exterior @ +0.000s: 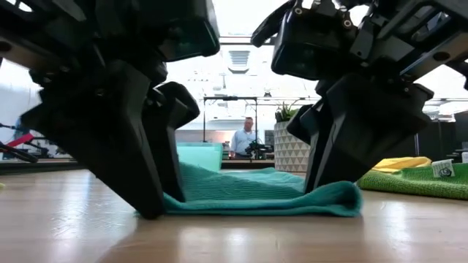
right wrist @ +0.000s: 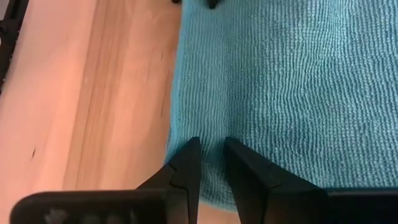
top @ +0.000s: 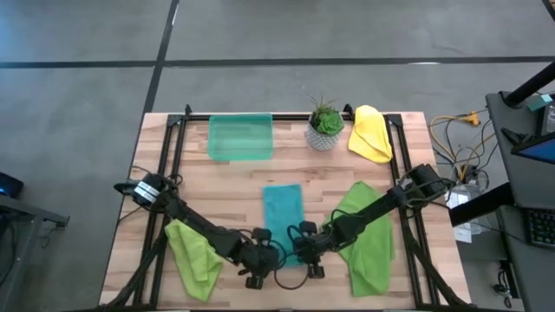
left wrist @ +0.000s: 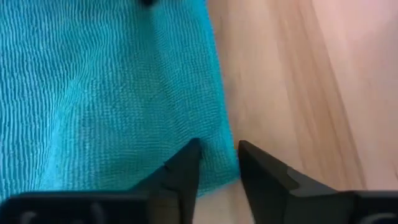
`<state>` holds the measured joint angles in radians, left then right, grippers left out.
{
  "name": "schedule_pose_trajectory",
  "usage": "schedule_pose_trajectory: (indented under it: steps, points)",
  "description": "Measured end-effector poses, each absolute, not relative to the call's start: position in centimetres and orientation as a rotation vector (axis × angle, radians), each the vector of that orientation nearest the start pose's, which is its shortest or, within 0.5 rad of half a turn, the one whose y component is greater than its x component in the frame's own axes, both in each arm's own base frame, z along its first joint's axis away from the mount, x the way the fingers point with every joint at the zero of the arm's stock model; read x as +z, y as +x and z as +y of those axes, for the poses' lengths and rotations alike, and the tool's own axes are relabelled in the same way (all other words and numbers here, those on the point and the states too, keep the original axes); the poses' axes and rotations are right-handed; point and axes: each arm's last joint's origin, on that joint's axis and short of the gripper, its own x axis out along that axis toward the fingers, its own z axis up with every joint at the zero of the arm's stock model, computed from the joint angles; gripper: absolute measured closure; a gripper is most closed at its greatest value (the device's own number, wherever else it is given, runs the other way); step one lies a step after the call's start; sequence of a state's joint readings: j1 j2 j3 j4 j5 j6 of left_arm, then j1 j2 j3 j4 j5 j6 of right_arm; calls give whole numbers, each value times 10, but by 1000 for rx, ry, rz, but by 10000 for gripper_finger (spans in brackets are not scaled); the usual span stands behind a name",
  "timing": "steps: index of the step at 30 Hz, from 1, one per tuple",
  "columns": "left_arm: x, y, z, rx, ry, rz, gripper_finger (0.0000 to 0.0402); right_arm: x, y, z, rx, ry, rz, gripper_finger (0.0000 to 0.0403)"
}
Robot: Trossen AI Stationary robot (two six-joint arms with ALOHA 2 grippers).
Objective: Fold microfiber towels
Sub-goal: Fold the blue microfiber cloth
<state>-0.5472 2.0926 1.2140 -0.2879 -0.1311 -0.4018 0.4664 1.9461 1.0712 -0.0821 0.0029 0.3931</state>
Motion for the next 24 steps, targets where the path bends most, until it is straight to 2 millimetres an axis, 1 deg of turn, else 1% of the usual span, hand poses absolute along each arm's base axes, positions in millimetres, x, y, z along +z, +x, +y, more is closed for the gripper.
schedule_pose_trajectory:
  steps: [3, 5, 8, 14, 20, 24]
  points:
    - [88, 335, -202, -154, 24, 1191, 370, 121, 335, 169, 236, 134, 1003, 333]
    - [90, 334, -203, -160, 24, 1187, 393, 121, 335, 169, 238, 134, 1003, 333]
    - [100, 333, -202, -151, 34, 1172, 398, 124, 334, 168, 243, 137, 1007, 333]
    - [140, 331, -196, -167, 73, 1068, 401, 147, 332, 169, 280, 128, 939, 333]
    - [149, 332, -183, -148, 62, 1072, 401, 157, 329, 172, 313, 99, 909, 331]
    - [151, 336, -180, -213, 0, 1077, 401, 162, 328, 174, 331, 89, 881, 320]
